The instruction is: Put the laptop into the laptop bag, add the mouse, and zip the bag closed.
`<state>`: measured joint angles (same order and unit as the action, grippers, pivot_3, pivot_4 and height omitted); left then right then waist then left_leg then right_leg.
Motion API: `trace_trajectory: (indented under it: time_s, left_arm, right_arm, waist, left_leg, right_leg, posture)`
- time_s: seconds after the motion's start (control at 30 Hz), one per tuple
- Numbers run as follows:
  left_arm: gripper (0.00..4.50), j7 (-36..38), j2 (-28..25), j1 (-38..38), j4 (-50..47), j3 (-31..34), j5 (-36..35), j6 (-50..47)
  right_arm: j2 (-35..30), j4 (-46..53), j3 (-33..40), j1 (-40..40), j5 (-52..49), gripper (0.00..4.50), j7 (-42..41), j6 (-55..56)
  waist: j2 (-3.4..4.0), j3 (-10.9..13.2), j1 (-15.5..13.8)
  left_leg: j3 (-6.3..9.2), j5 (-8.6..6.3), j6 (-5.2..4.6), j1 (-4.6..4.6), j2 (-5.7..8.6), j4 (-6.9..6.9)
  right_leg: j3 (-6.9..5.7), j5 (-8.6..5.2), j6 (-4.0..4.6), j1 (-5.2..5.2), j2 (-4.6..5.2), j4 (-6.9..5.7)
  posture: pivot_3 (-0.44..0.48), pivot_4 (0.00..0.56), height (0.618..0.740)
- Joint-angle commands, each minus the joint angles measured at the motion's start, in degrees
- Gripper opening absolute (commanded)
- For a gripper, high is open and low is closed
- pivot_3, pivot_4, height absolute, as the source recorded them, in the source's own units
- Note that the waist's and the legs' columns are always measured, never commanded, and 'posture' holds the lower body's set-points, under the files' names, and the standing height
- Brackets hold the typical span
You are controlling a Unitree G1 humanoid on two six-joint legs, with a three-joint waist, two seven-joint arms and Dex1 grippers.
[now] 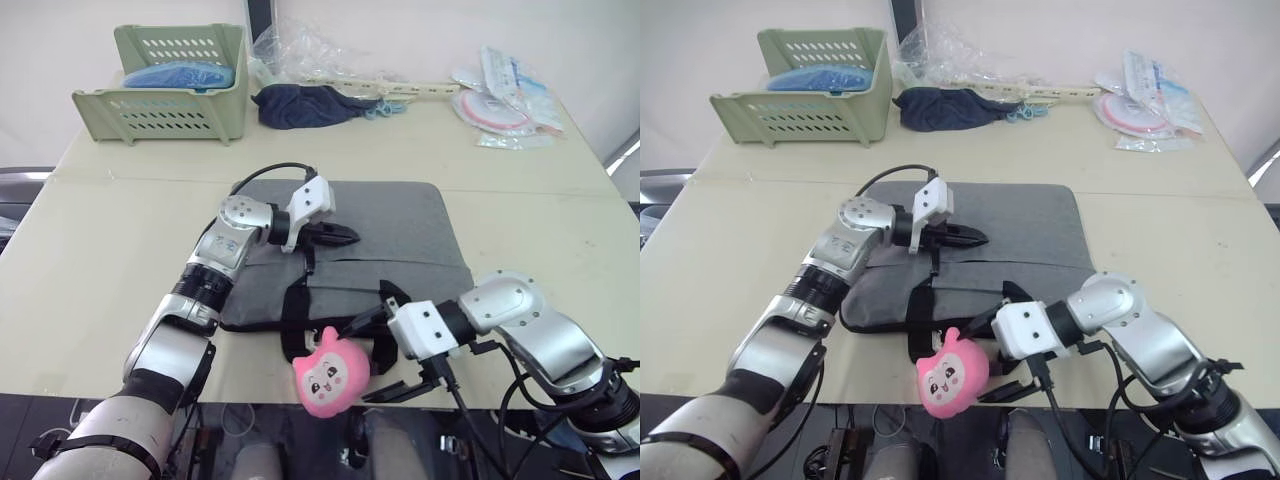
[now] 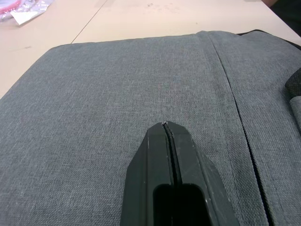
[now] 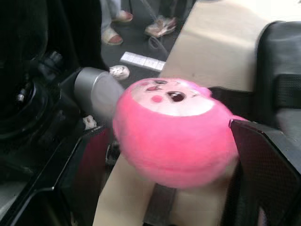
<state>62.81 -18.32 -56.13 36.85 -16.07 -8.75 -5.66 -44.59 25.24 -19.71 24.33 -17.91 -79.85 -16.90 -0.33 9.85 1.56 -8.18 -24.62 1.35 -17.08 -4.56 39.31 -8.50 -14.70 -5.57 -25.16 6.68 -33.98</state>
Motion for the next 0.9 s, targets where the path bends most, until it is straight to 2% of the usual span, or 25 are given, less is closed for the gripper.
trace_trajectory:
  time_s: [0.03,0.13,0.17,0.2,0.27,0.3,0.33,0.4,0.43,0.5,0.53,0.57,0.63,0.9]
  left_arm:
    - [0.03,0.9,-0.9,3.9,2.9,-2.9,4.7,-1.9]
    - [0.03,0.7,-0.9,4.3,2.3,-3.0,4.8,-2.0]
    - [0.00,0.6,-0.9,4.6,2.2,-3.1,4.9,-2.0]
    - [0.00,0.6,-0.9,4.7,2.1,-3.2,5.0,-2.1]
    - [0.00,0.6,-1.0,5.2,1.7,-3.6,5.3,-2.1]
    - [0.00,0.5,-1.0,5.5,1.5,-3.7,5.4,-2.0]
    - [0.00,0.4,-0.9,5.8,1.4,-3.8,5.4,-1.9]
    - [0.00,0.5,-0.7,6.5,1.2,-4.0,5.6,-1.5]
    - [0.00,0.7,-0.7,6.8,1.0,-4.2,5.7,-1.2]
    - [0.00,0.7,-0.7,7.2,0.6,-4.5,5.9,-0.9]
    - [0.00,0.6,-0.7,7.3,0.6,-4.7,6.3,-0.6]
    - [0.00,0.4,-0.7,7.4,0.6,-5.1,6.7,-0.2]
    - [0.00,0.4,-0.6,7.9,0.5,-5.5,7.0,-0.2]
    - [0.00,0.8,-0.3,11.0,0.4,-7.0,8.7,0.9]
  right_arm:
    - [2.4,-3.6,-5.6,2.8,6.1,4.50,-1.7,7.7]
    - [4.2,-7.1,-7.3,4.0,8.7,4.50,-0.9,10.8]
    - [4.6,-8.0,-7.5,4.2,9.0,4.10,-0.8,11.4]
    - [4.8,-8.7,-7.6,4.3,9.1,3.94,-0.7,11.9]
    - [4.8,-9.2,-7.8,4.4,9.5,3.28,-0.8,12.7]
    - [4.9,-9.1,-7.9,4.3,9.5,2.67,-0.8,12.8]
    - [5.1,-9.0,-7.8,4.1,9.1,2.63,-0.7,12.7]
    - [5.5,-8.7,-7.3,3.4,8.6,1.70,-0.4,12.7]
    - [5.6,-8.8,-7.0,3.0,8.6,1.43,-0.3,13.2]
    - [5.4,-9.3,-6.4,2.4,8.6,0.54,0.0,14.8]
    - [4.9,-9.3,-5.6,1.8,8.3,0.54,0.1,15.4]
    - [4.3,-9.0,-4.6,1.3,7.7,0.16,0.2,15.4]
    - [2.7,-7.7,-2.6,0.3,6.4,0.04,-0.1,14.4]
    - [-3.6,0.1,4.6,-6.4,0.5,0.04,0.6,8.6]
  waist:
    - [-0.01,0.0,0.0]
    - [-0.02,0.0,0.1]
    - [-0.02,0.0,0.1]
    - [-0.02,0.0,0.1]
    - [-0.02,0.0,0.1]
    - [-0.02,0.0,0.1]
    - [-0.04,0.0,0.1]
    - [-0.05,0.0,0.0]
    - [-0.05,0.0,0.0]
    - [-0.04,0.0,0.0]
    - [-0.04,0.0,0.0]
    - [-0.04,0.0,0.0]
    - [-0.04,0.0,0.0]
    - [-0.06,-0.4,-0.4]
  left_leg:
    - [-0.01,0.00,0.00,0.00,0.00,0.00]
    - [0.00,0.00,0.00,0.05,-0.02,0.00]
    - [0.00,0.00,0.00,0.06,-0.02,0.00]
    - [0.00,0.00,0.00,0.06,-0.03,0.00]
    - [0.01,0.00,0.00,0.06,-0.03,0.00]
    - [0.01,0.00,0.00,0.08,-0.03,0.01]
    - [0.01,0.00,0.00,0.08,-0.03,0.01]
    - [0.03,0.01,-0.01,0.08,-0.04,0.04]
    - [0.09,0.01,-0.01,0.08,-0.04,0.12]
    - [0.32,0.01,-0.01,0.06,-0.08,0.29]
    - [0.33,0.01,-0.01,0.05,-0.08,0.30]
    - [0.39,0.00,-0.01,0.05,-0.09,0.31]
    - [0.42,0.00,-0.01,0.05,-0.09,0.33]
    - [0.69,0.00,-0.02,0.01,-0.09,0.50]
  right_leg:
    - [0.00,0.00,0.00,0.05,0.00,0.00]
    - [-0.01,0.00,0.00,0.16,0.00,0.02]
    - [0.00,0.00,0.00,0.17,0.00,0.02]
    - [0.00,0.00,0.00,0.17,0.00,0.02]
    - [0.00,0.00,0.00,0.17,0.00,0.01]
    - [-0.01,0.00,0.00,0.18,0.00,0.00]
    - [-0.01,0.00,0.00,0.18,0.00,0.00]
    - [-0.03,0.00,0.00,0.20,0.00,0.00]
    - [-0.11,0.00,0.00,0.25,0.00,0.01]
    - [-0.27,0.00,0.00,0.45,0.00,0.04]
    - [-0.28,0.00,0.00,0.46,0.00,0.04]
    - [-0.33,0.00,0.00,0.52,0.00,0.04]
    - [-0.35,0.00,0.00,0.54,0.01,0.04]
    - [-0.52,0.00,0.01,0.67,0.04,0.07]
  posture:
    - [0.000,0.150,0.740]
    - [0.000,0.150,0.740]
    - [0.000,0.150,0.740]
    - [0.000,0.150,0.740]
    - [0.000,0.150,0.740]
    - [0.000,0.150,0.740]
    - [0.000,0.150,0.740]
    - [0.000,0.150,0.740]
    - [0.000,0.150,0.740]
    - [0.000,0.150,0.740]
    - [0.000,0.150,0.740]
    - [0.000,0.150,0.740]
    - [0.000,0.150,0.740]
    - [0.000,0.150,0.740]
